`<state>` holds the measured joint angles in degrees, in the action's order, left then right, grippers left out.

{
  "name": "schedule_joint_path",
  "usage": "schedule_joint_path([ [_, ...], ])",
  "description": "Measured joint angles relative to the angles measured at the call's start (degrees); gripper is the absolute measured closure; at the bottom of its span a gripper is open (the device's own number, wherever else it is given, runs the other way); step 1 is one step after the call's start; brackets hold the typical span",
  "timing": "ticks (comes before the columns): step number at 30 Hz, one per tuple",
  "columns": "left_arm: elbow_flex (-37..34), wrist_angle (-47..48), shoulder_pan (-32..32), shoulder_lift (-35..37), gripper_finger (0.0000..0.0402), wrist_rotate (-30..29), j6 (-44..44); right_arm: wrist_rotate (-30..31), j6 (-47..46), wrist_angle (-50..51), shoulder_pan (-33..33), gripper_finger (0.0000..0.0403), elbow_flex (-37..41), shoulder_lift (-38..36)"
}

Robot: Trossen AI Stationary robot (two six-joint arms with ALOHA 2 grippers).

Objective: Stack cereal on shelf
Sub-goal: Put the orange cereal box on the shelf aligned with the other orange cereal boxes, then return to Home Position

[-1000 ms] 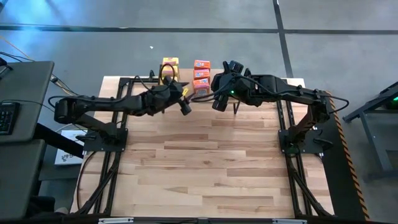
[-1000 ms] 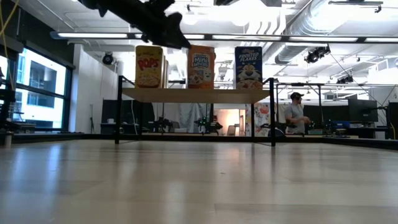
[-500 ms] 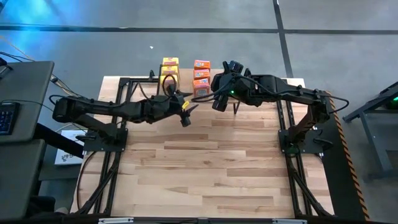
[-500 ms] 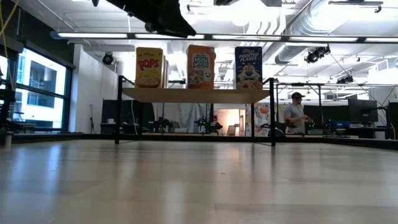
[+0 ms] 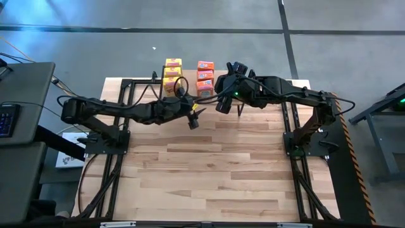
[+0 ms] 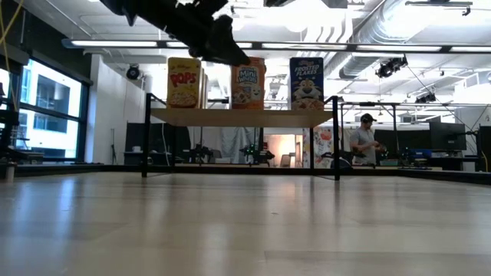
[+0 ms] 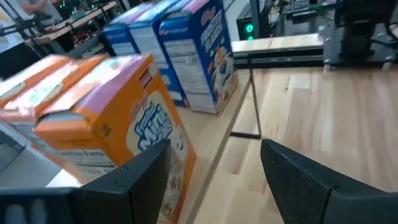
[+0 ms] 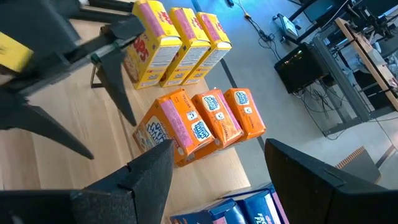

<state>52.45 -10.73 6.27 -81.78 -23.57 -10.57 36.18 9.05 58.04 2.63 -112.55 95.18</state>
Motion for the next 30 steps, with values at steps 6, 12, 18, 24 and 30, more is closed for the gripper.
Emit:
schedule_joint_path([
  [6, 0.00, 0.04, 2.11, -1.03, 0.0161, 0.01, 0.96, -0.02, 0.06, 0.00, 0.00, 0.0158, 0.00, 0.00],
  [12, 0.00, 0.10, 3.14, -1.52, 0.0161, 0.04, 1.33, -0.25, 0.03, 0.00, 0.00, 0.0158, 0.00, 0.00],
  [18, 0.00, 0.04, 3.16, -1.52, 0.0161, 0.70, 1.36, -0.76, 0.01, 0.00, 0.00, 0.0158, 0.00, 0.00],
  [24, 0.00, 0.45, 1.23, -1.23, 0.0161, 0.92, -0.61, -1.65, 0.08, 0.00, 0.00, 0.0158, 0.00, 0.00],
  [30, 0.04, 1.99, -0.88, 2.24, 0.0161, 0.99, -0.03, -2.21, -0.07, 1.05, -0.02, 0.0158, 0.00, 0.00],
])
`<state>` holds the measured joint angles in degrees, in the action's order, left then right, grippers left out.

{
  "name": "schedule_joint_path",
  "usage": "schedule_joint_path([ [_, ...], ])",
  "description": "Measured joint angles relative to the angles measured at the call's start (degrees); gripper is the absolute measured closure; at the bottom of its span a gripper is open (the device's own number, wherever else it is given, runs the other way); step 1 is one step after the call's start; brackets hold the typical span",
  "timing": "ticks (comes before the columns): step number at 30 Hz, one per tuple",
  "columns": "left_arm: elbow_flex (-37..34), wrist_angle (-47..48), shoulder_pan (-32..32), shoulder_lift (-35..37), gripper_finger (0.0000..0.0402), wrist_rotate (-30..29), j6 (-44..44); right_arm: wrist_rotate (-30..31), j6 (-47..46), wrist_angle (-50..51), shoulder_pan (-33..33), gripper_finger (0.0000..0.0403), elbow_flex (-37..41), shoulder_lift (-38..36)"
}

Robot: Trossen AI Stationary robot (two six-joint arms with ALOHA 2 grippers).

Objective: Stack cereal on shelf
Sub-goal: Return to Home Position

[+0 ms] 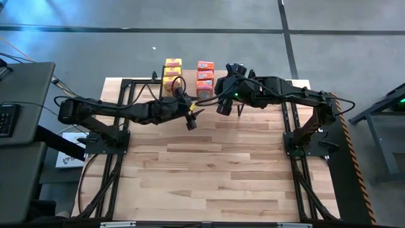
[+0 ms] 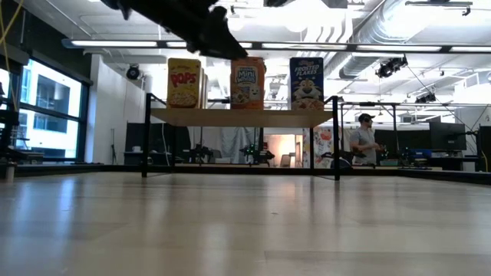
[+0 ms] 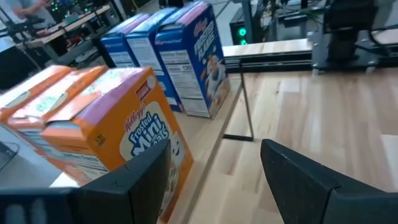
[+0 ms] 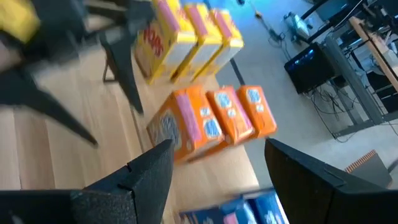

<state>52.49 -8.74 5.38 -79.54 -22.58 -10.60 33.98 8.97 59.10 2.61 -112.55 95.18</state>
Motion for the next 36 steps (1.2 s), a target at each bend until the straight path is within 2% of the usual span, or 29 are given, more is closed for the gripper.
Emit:
schedule_joint_path([
  [5, 0.00, 7.43, -1.65, 5.76, 0.0161, 0.67, 1.21, -0.12, -3.87, 6.16, -0.37, 0.0158, 0.01, 0.00],
  [11, 0.00, 17.43, -1.99, 14.57, 0.0161, 8.00, 4.86, 0.00, -7.07, 9.72, -1.73, 0.0158, 0.02, 0.00],
  [16, 0.00, 25.20, -2.06, 21.52, 0.0161, 8.98, 6.76, 0.65, -9.76, 12.04, -3.79, 0.0158, 0.02, -0.53],
  [19, -0.56, 28.88, -2.69, 25.42, 0.0161, 8.95, 7.94, 5.03, -13.75, 15.60, -5.61, 0.0158, 0.02, -1.29],
  [23, -7.25, 25.95, -4.48, 32.09, 0.0161, 8.99, 8.93, 12.18, -18.51, 16.05, -8.66, 0.0158, 5.53, -4.68],
  [26, -13.45, 23.12, -5.49, 37.47, 0.0161, 8.69, 11.24, 13.18, -19.56, 11.42, -10.63, 0.0158, 13.69, -9.46],
  [29, -18.49, 22.79, -6.25, 42.24, 0.0161, 8.56, 13.36, 11.15, -18.91, 1.99, -12.04, 0.0158, 22.76, -15.04],
  [32, -22.39, 22.21, -7.07, 46.89, 0.0161, 8.53, 14.59, 6.64, -15.06, -9.41, -12.58, 0.0158, 31.65, -20.58],
  [36, -27.50, 19.16, -7.91, 52.45, 0.0161, 8.51, 14.96, -2.81, -9.04, -24.87, -12.52, 0.0158, 42.73, -26.94],
])
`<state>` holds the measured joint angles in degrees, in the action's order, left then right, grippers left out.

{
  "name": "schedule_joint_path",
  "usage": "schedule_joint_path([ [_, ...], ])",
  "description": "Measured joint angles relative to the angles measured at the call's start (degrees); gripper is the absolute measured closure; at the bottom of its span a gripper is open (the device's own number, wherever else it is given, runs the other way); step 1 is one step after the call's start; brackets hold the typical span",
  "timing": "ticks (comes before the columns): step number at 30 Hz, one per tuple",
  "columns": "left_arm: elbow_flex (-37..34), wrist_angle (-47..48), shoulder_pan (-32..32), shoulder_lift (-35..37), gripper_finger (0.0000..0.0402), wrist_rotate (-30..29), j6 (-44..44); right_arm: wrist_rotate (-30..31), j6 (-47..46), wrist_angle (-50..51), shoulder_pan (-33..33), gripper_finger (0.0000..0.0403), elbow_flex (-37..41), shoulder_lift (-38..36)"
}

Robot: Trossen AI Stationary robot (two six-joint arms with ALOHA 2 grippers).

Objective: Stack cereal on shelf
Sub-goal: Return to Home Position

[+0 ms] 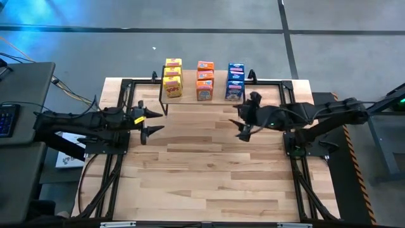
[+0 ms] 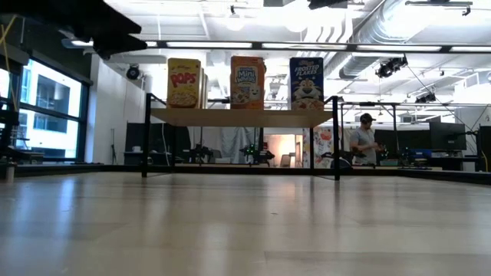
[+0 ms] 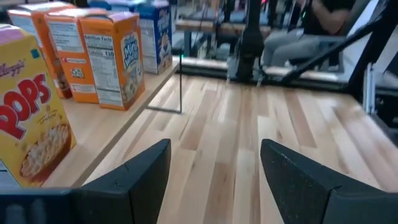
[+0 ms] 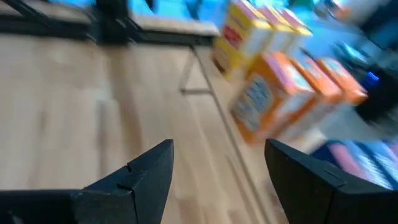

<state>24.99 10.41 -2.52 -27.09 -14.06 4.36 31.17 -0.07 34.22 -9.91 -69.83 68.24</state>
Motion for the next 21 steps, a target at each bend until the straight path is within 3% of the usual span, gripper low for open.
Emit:
schedule_joint_path([
  [3, -4.11, -2.99, -0.32, 4.21, 0.0161, 0.00, -0.36, -2.70, 1.46, -9.09, 0.11, 0.0158, 7.39, -4.53],
  [10, -12.56, -7.31, -0.28, 12.46, 0.0161, -0.01, -0.09, -2.38, -1.68, -19.84, 0.00, 0.0158, 23.35, -14.69],
  [21, -19.01, -7.71, -0.28, 21.01, 0.0161, -0.19, -1.69, -3.36, -4.25, -36.37, 0.00, 0.0158, 46.00, -29.27],
])
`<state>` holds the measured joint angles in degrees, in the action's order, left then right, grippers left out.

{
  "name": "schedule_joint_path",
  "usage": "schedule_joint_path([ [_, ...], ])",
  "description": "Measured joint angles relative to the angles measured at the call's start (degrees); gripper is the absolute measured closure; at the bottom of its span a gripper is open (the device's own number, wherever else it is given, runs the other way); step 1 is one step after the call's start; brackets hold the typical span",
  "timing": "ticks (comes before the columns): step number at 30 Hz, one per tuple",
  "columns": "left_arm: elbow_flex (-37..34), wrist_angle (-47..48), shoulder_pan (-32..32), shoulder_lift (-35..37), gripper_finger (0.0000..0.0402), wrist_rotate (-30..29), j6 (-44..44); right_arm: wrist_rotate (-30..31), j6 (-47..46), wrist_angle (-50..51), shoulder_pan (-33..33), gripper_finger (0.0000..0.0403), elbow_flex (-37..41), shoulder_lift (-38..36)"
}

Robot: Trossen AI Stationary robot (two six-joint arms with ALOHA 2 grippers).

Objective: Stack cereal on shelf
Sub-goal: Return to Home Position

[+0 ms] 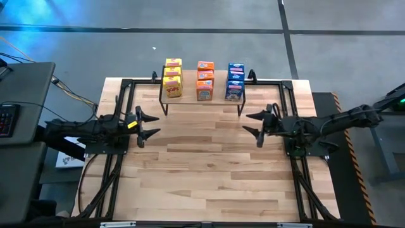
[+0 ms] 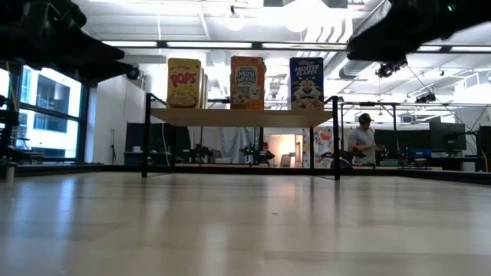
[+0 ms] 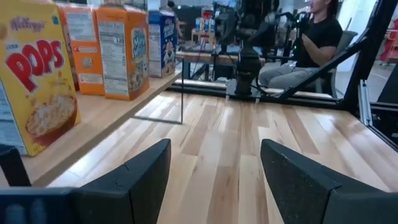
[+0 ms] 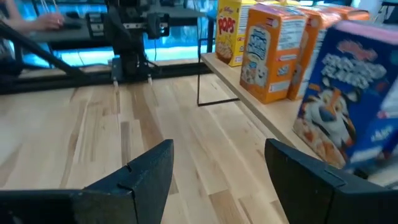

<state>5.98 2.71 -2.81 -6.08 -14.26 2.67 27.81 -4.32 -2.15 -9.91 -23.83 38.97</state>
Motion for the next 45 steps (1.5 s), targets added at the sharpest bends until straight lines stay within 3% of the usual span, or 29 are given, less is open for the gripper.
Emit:
schedule_joint_path([
  [5, -0.70, 0.84, 0.02, 2.66, 0.0161, -1.64, -2.34, -1.58, -1.21, -3.82, 0.00, 0.0158, 7.13, -6.98],
  [15, -0.70, 2.37, 0.04, 3.73, 0.0161, -2.10, -5.50, -16.23, -0.19, -6.26, 0.00, 0.0158, 16.19, -18.66],
  [27, -0.70, 2.25, 0.04, 3.73, 0.0161, -2.06, -11.31, -28.52, 1.66, -5.45, 0.00, 0.0158, 19.88, -25.32],
  [34, -0.70, 3.38, 0.04, 3.71, 0.0161, -5.84, -12.38, -29.77, -0.02, -2.57, 0.00, 0.0158, 19.88, -25.30],
  [45, -0.70, 5.04, 0.04, 3.71, 0.0161, -5.89, -13.04, -29.59, -0.44, 0.94, 0.00, 0.0158, 19.91, -25.30],
])
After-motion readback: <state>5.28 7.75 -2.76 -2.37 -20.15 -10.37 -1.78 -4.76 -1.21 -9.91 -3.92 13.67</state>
